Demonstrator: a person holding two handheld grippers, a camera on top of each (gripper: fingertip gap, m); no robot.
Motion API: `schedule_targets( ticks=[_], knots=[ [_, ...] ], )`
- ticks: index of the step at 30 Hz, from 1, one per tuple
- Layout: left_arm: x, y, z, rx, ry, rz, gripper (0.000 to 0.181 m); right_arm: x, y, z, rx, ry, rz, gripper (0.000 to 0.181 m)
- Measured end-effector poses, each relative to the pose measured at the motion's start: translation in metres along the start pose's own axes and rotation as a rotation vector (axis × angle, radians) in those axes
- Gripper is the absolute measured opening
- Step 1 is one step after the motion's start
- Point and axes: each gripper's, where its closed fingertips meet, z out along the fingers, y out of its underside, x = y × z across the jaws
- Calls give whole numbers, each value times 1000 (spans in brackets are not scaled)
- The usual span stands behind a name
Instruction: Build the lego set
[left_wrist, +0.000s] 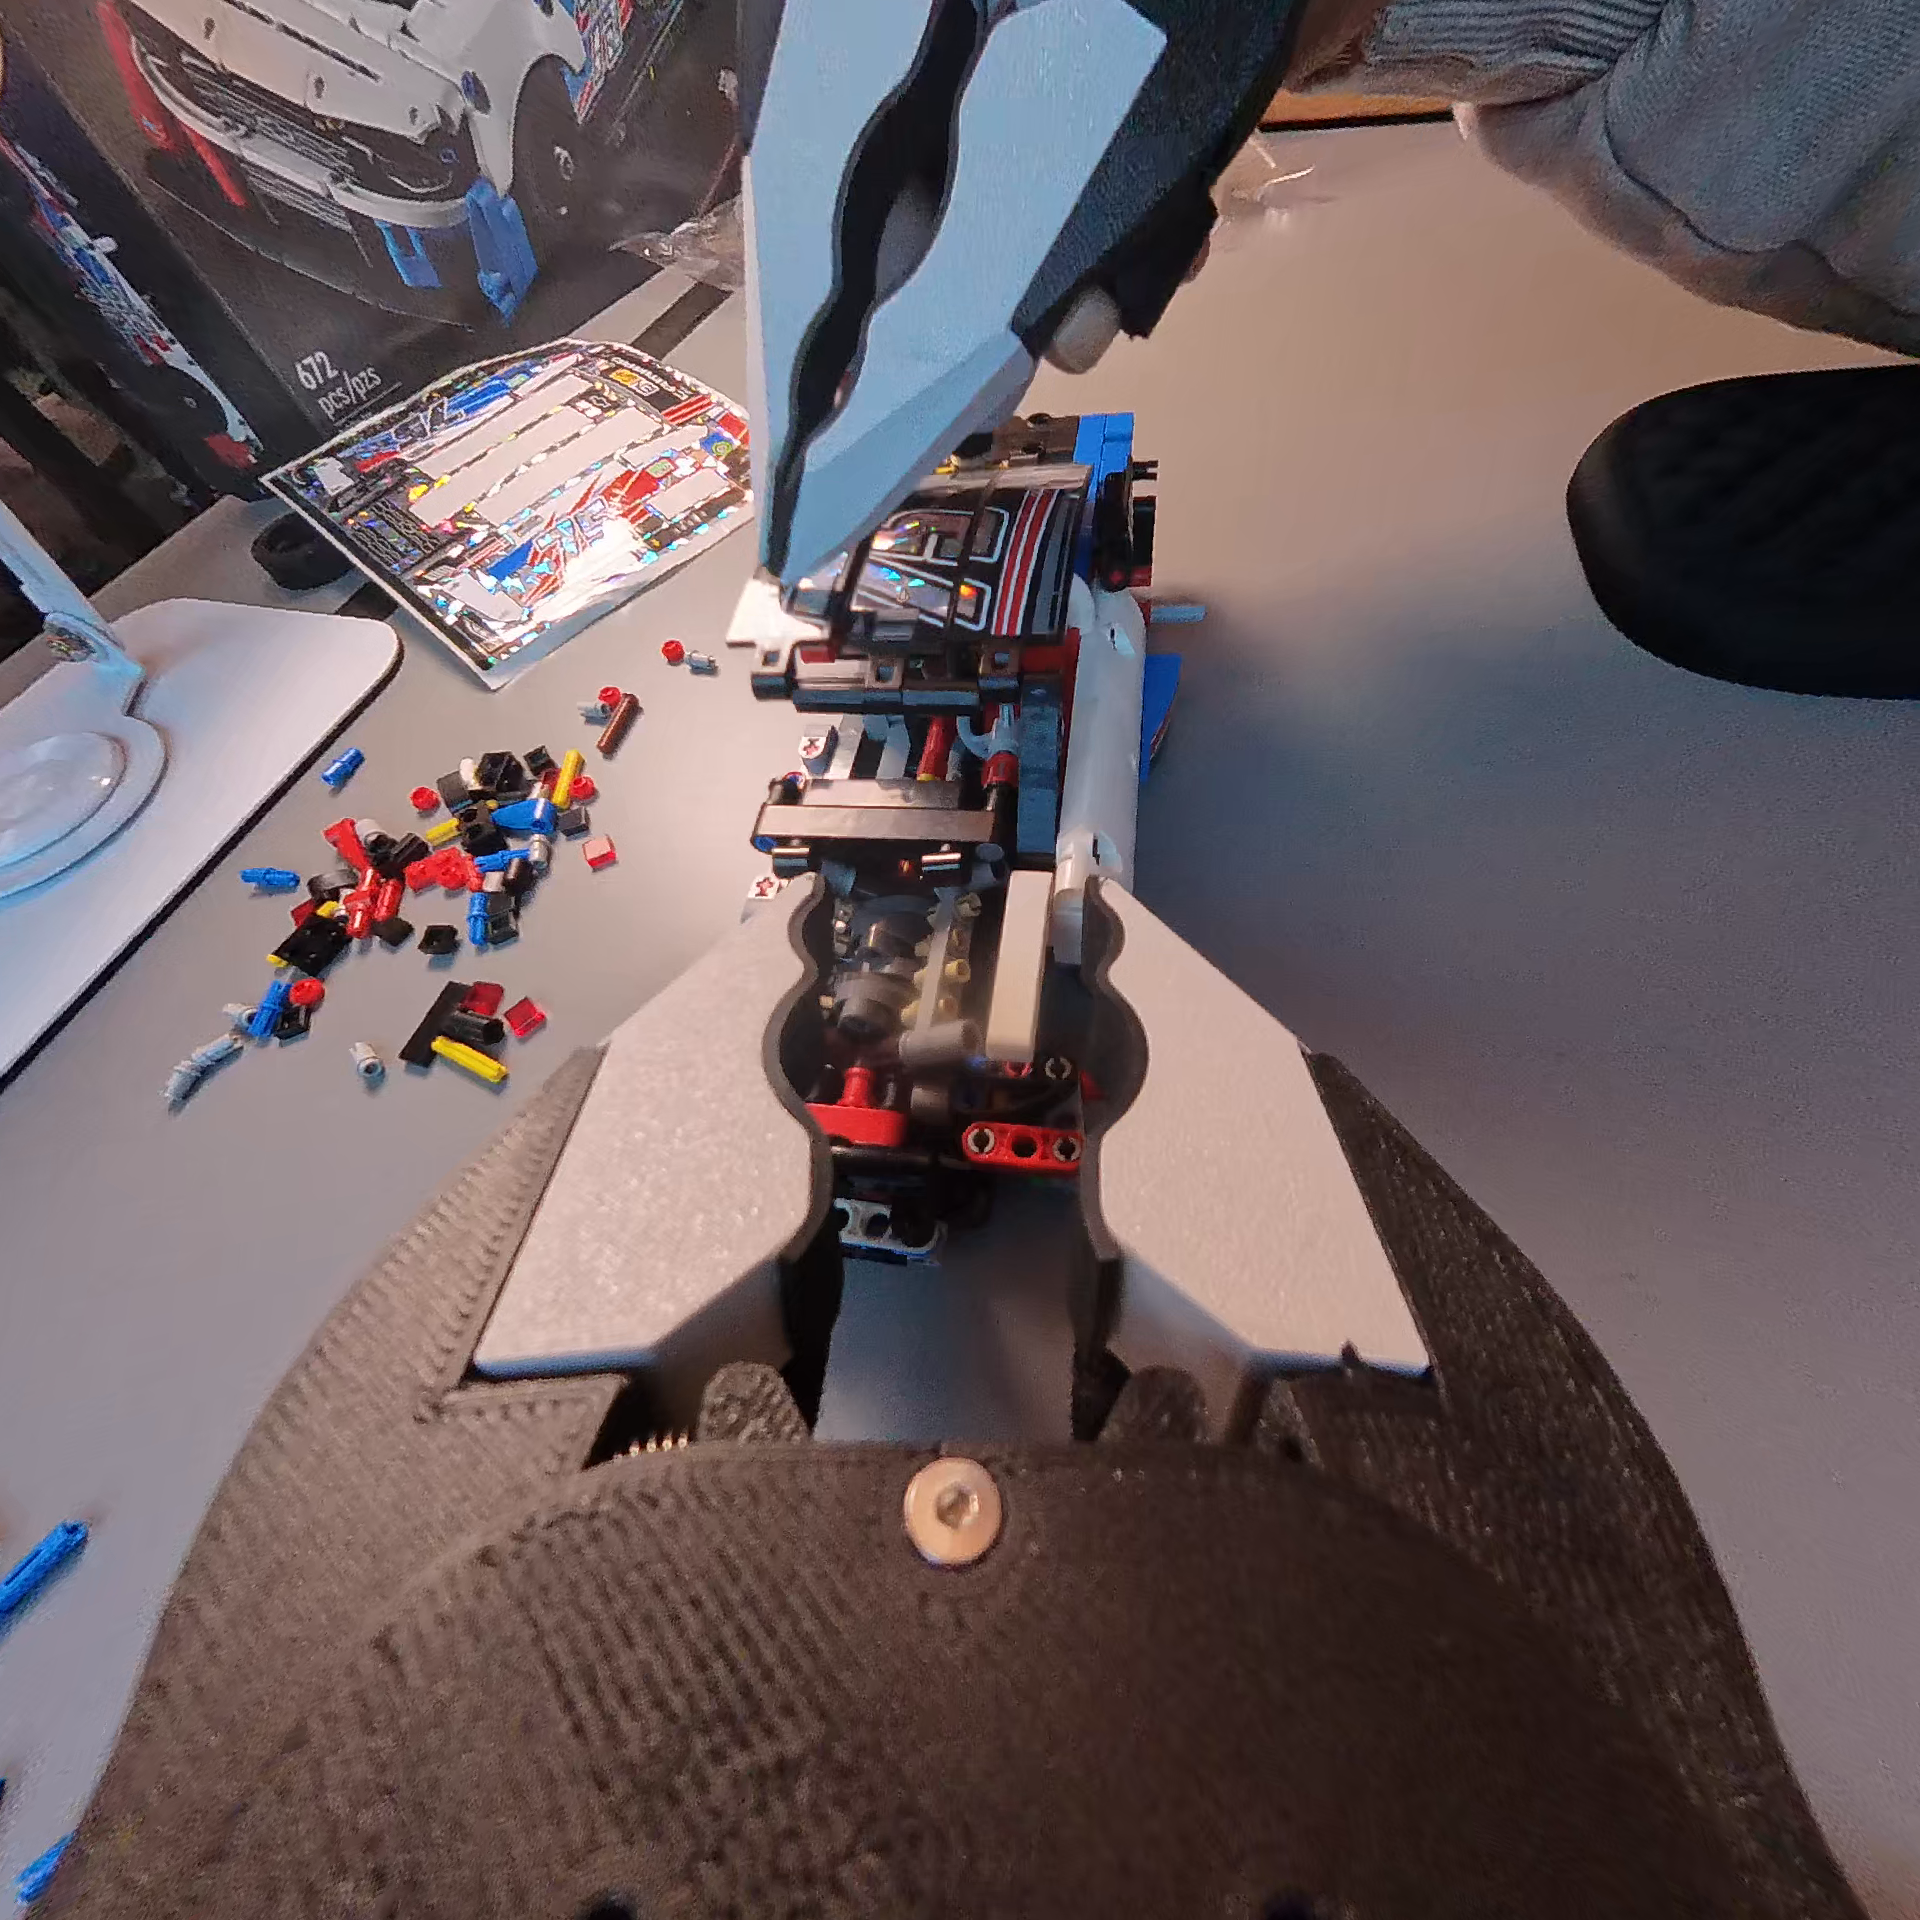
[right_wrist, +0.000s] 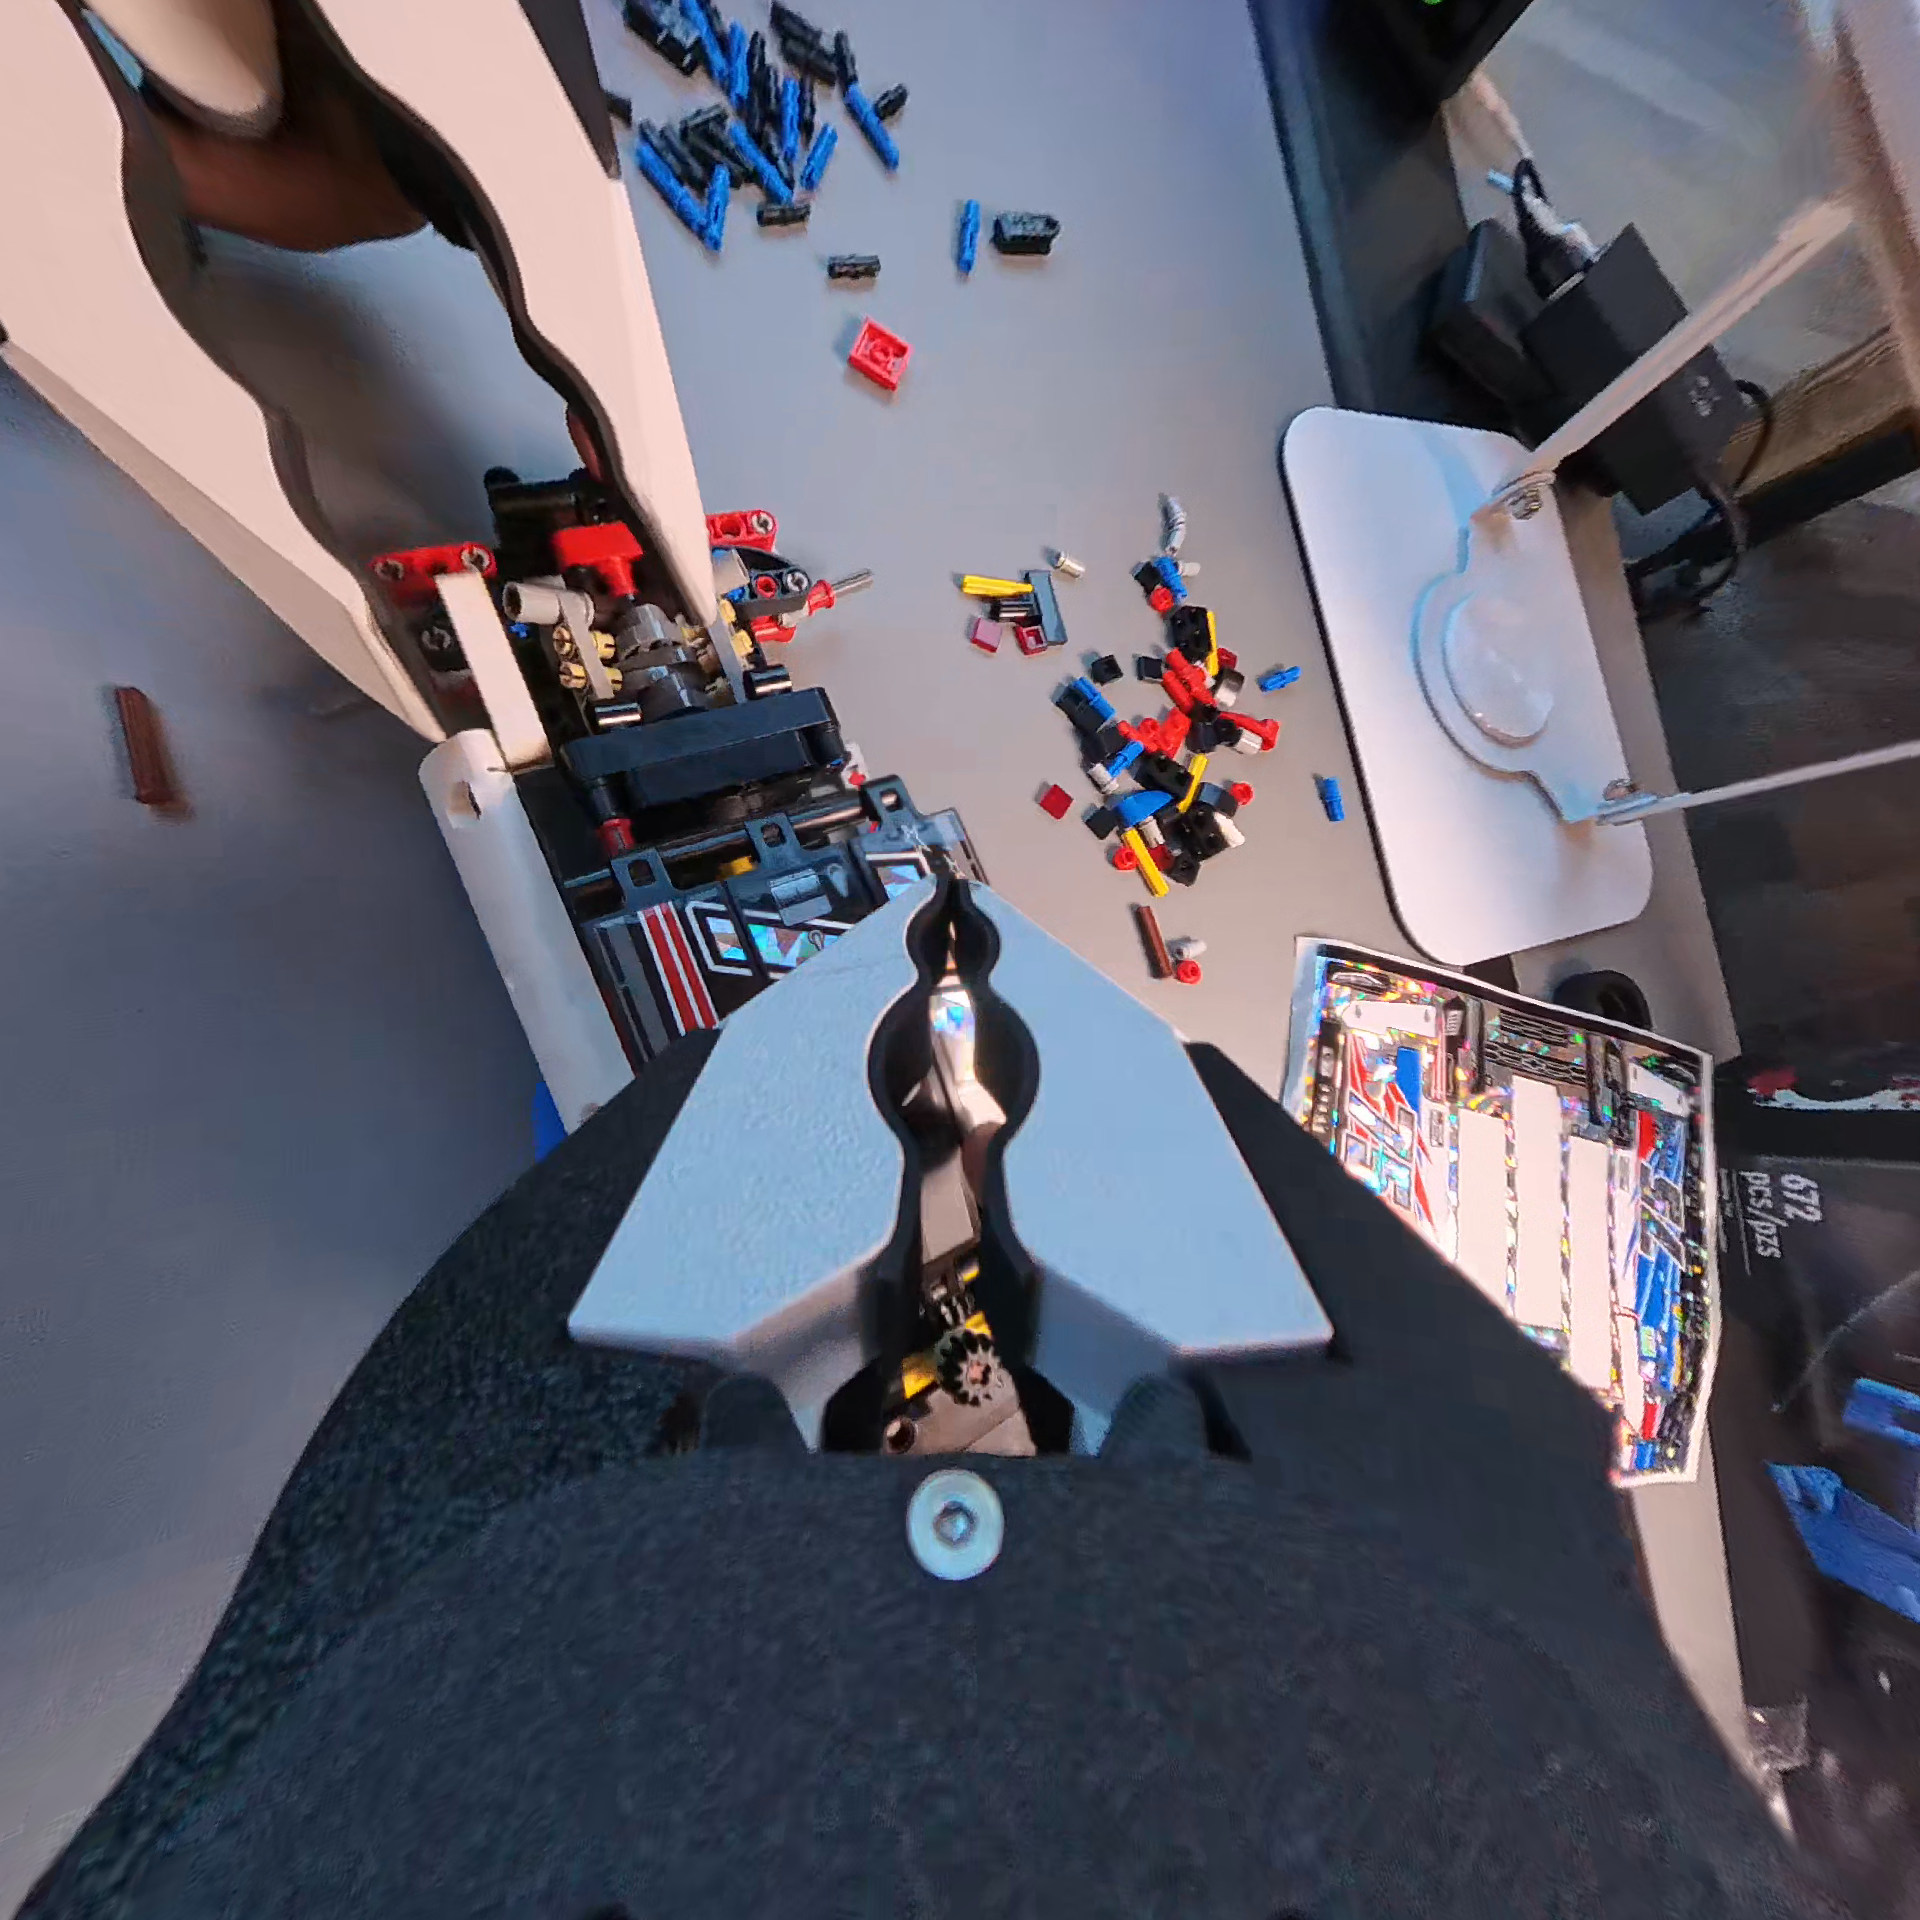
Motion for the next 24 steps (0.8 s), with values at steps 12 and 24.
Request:
schedule_targets(
  ticks=[12,24],
  knots=[
    [1,-1,-1,10,-3,-3,47,16,-8,-10,50,-33,29,13],
    [4,-6,4,-9,25,-23,59,25,101,-60,208,-119,561,43]
  ],
)
